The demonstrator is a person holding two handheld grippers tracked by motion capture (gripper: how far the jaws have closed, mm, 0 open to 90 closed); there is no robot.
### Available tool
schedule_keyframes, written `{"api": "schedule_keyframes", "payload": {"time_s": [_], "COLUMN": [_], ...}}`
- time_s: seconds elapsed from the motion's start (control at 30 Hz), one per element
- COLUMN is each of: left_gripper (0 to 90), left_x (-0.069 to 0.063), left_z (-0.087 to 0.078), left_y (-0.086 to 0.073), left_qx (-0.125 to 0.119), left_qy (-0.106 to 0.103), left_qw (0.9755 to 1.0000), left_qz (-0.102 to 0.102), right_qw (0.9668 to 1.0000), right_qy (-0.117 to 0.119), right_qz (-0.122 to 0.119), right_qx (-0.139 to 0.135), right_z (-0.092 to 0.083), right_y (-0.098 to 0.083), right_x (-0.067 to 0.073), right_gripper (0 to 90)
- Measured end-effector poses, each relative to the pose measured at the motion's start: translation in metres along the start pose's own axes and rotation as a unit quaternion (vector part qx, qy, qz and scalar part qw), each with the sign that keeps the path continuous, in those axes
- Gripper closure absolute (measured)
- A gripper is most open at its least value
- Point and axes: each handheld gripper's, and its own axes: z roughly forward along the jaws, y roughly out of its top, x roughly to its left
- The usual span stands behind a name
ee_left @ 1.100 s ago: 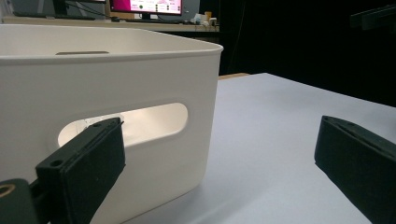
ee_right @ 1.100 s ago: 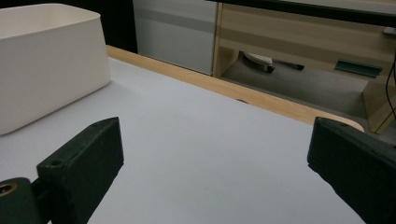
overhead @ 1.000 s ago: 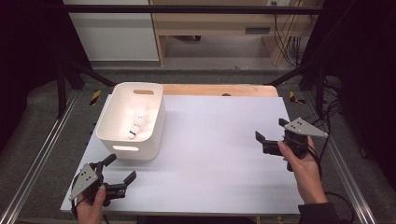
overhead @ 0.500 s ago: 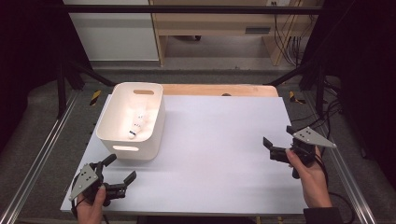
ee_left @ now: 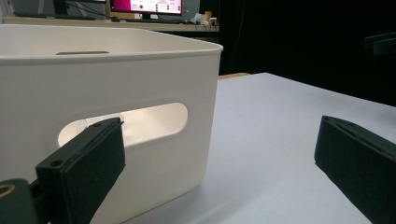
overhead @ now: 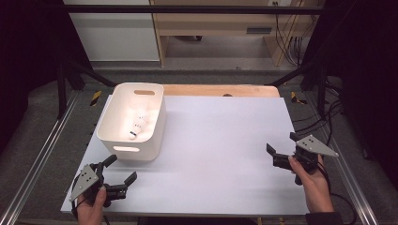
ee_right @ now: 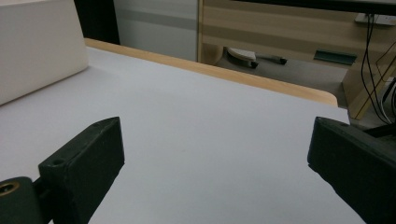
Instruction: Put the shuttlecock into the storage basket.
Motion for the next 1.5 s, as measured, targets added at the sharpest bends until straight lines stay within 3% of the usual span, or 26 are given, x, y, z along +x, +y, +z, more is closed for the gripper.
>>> {"api": "schedule_keyframes", "payload": {"time_s": [0.57,1.5], "left_gripper": [1.5,1.5], "left_x": [-0.001,-0.001], "left_z": [0.001,0.001], "left_y": [0.000,0.000], "left_qx": [0.000,-0.001], "left_qy": [-0.002,-0.001], "left_qw": [1.0000,1.0000], "left_qz": [0.001,0.001], "right_qw": [1.0000,1.0000], "right_qy": [-0.008,-0.007], "right_qz": [0.003,-0.001], "right_qx": [0.005,0.002], "right_z": [-0.003,-0.003], "right_y": [-0.029,-0.047], "right_x": [0.000,0.002], "right_gripper": [4.2,4.2]}}
